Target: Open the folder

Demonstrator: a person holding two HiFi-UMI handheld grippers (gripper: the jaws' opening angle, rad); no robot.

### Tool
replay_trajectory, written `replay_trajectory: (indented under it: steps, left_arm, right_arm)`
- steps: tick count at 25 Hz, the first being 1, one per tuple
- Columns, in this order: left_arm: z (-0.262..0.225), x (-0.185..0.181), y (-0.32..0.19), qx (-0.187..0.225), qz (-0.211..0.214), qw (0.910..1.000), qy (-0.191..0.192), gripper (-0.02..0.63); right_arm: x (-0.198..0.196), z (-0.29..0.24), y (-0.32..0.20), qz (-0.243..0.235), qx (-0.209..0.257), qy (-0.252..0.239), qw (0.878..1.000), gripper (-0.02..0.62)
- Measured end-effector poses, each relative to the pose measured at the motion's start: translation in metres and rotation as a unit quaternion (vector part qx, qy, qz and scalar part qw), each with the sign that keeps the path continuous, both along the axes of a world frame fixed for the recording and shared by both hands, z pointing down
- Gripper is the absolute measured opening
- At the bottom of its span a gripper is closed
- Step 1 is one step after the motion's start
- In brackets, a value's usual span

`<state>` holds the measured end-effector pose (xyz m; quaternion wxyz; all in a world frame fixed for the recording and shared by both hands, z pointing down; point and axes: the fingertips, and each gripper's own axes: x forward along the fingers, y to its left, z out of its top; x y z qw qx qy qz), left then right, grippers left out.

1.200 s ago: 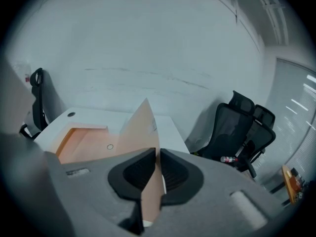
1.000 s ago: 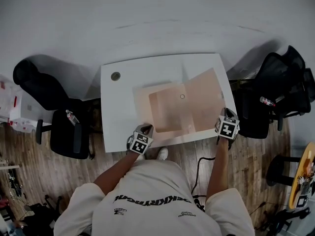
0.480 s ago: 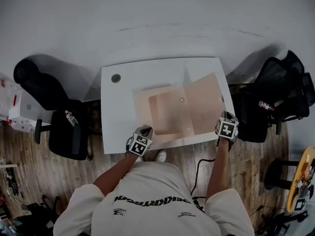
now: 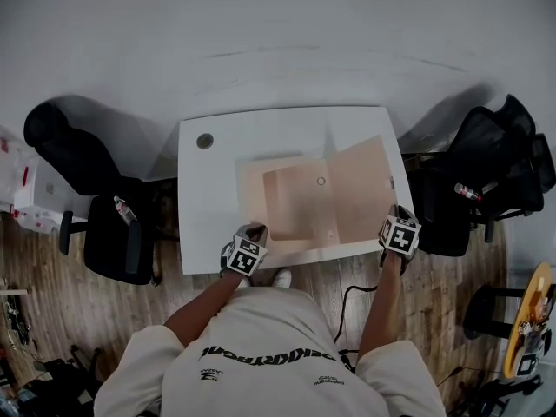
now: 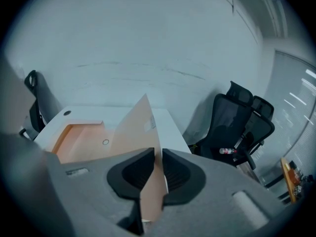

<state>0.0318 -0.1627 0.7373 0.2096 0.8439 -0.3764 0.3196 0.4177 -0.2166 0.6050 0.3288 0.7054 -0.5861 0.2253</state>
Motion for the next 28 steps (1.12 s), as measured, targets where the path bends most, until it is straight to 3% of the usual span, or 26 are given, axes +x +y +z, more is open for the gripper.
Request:
replay_trajectory:
  steps: [8, 10, 16, 23, 28]
  left_arm:
    - [-0.008, 0.001, -0.001, 0.004, 0.002, 0.9997, 0.023, -0.002]
    - [-0.011, 0.002, 0.000, 0.009, 0.005, 0.9996, 0.026, -0.002]
    - [-0.031, 0.006, 0.002, 0.040, 0.013, 0.9984, 0.037, -0.002]
    - [-0.049, 0.000, 0.009, 0.062, 0.010, 0.9966, 0.053, -0.002]
    - [-0.063, -0.005, 0.014, 0.074, -0.006, 0.9933, 0.088, -0.002]
  right_arm:
    - [-0.020, -0.021, -0.006, -0.037, 0.063, -0.029, 0.997, 0.064]
    - [-0.030, -0.032, -0.006, -0.045, 0.094, -0.048, 0.993, 0.104]
    - [-0.060, -0.059, -0.007, -0.067, 0.170, -0.102, 0.978, 0.117]
    - [-0.086, -0.094, -0.001, -0.082, 0.233, -0.099, 0.964, 0.129]
    - [-0.107, -0.121, 0.010, -0.092, 0.274, -0.093, 0.953, 0.126]
